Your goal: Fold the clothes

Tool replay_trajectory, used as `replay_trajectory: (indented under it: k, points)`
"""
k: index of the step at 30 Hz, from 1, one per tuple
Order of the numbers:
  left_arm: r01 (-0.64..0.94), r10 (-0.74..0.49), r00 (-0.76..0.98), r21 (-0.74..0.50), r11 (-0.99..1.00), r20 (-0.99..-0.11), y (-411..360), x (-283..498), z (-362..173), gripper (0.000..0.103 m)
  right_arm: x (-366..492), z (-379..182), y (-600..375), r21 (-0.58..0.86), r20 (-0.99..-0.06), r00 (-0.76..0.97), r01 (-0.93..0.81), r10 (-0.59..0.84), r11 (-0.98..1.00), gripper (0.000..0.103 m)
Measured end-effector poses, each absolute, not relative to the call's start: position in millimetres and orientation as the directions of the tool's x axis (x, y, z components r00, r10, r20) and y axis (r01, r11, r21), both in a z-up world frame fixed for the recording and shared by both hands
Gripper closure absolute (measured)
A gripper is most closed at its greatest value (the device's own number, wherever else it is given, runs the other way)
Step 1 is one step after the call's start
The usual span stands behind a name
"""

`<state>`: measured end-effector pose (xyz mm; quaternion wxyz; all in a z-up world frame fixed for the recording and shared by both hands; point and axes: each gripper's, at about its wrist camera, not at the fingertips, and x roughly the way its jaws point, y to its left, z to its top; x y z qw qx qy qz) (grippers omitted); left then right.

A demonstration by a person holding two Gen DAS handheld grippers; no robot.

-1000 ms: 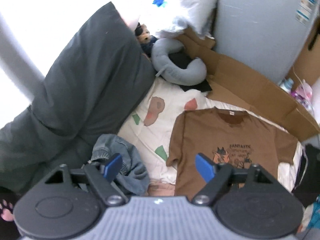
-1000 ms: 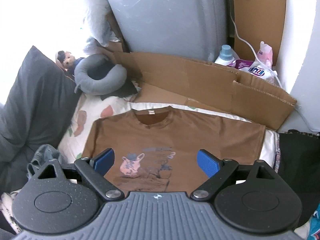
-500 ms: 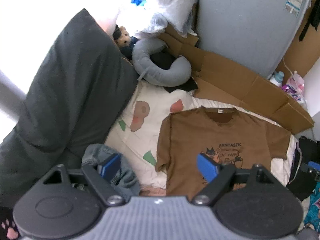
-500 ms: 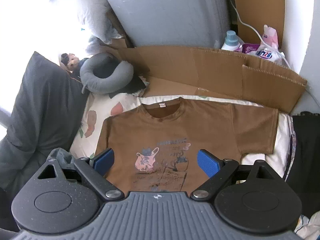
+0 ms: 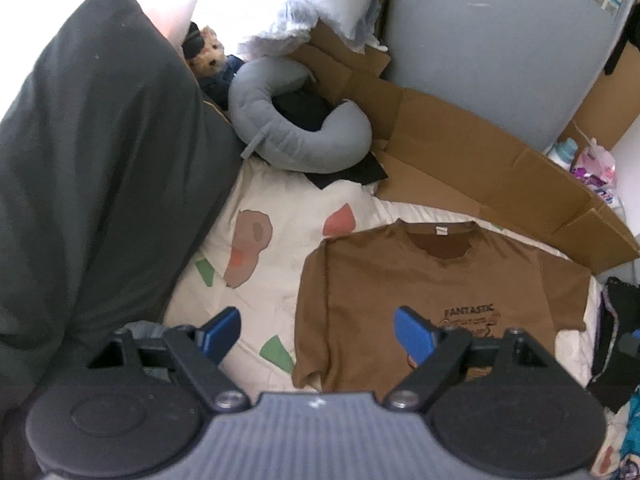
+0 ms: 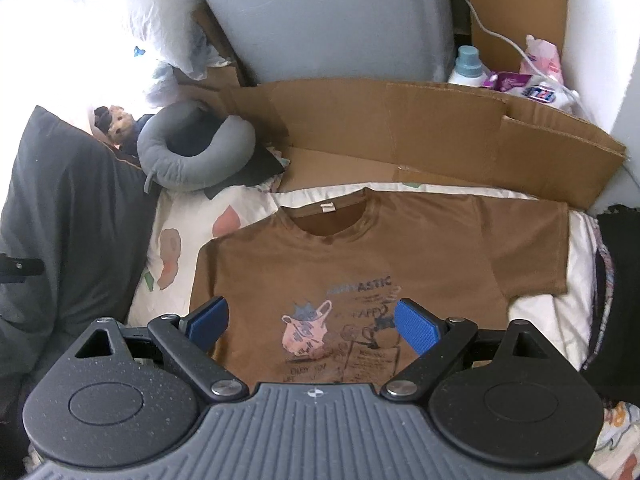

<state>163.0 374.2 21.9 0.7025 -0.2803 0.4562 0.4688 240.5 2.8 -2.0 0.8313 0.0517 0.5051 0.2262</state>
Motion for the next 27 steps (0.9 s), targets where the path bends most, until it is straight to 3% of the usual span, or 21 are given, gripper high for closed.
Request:
replay_trajectory:
  k: [16,27]
  points:
    - [-0.912,0.336,0.139,0.012,0.411,-0.932,407,153,-118,0.017,239,-55,101,0.26,-0.852,0.308,-0.453,0.423,0.853,0.009]
    - [-0.887,0.264,0.153,-0.014,0.461,-0.952,424,150,-190,0.018,264,-95,125,0.243,-0.886,0.273,-0.416,0.375,0.876,0.009]
